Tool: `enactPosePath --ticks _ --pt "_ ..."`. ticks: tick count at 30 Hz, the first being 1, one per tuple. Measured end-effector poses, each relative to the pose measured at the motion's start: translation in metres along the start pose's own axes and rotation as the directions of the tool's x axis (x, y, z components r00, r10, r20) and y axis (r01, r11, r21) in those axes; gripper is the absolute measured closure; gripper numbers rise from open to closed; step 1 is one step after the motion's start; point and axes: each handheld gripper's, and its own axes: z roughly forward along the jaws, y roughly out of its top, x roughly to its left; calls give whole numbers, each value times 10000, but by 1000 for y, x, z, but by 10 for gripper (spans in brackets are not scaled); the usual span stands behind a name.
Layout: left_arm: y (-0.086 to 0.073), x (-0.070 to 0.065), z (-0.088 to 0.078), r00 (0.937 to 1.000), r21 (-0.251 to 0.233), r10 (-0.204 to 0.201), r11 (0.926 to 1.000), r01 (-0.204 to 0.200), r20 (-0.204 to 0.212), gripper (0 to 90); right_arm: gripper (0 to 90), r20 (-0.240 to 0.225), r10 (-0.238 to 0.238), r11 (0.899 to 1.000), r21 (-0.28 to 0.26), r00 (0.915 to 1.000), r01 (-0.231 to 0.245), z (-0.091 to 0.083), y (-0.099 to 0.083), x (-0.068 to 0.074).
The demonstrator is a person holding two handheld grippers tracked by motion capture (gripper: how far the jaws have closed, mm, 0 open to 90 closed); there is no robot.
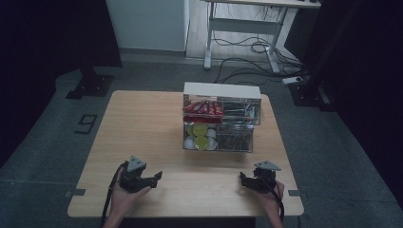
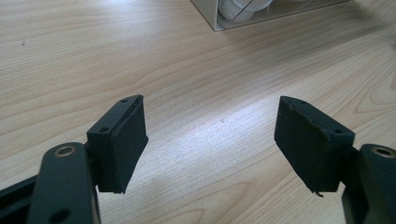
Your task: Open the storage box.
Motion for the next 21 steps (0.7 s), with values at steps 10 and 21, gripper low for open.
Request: enactPosePath --ticks 10,21 --pt "-1 5 -1 9998 -102 -207 9997 206 -78 247 353 -404 316 9986 -400 9987 -332 -4 -2 -6" --pt "0 5 2 9999 -71 -148 9999 148 -14 248 600 -790 334 9923 -1164 9963 -425 -14 -3 -10"
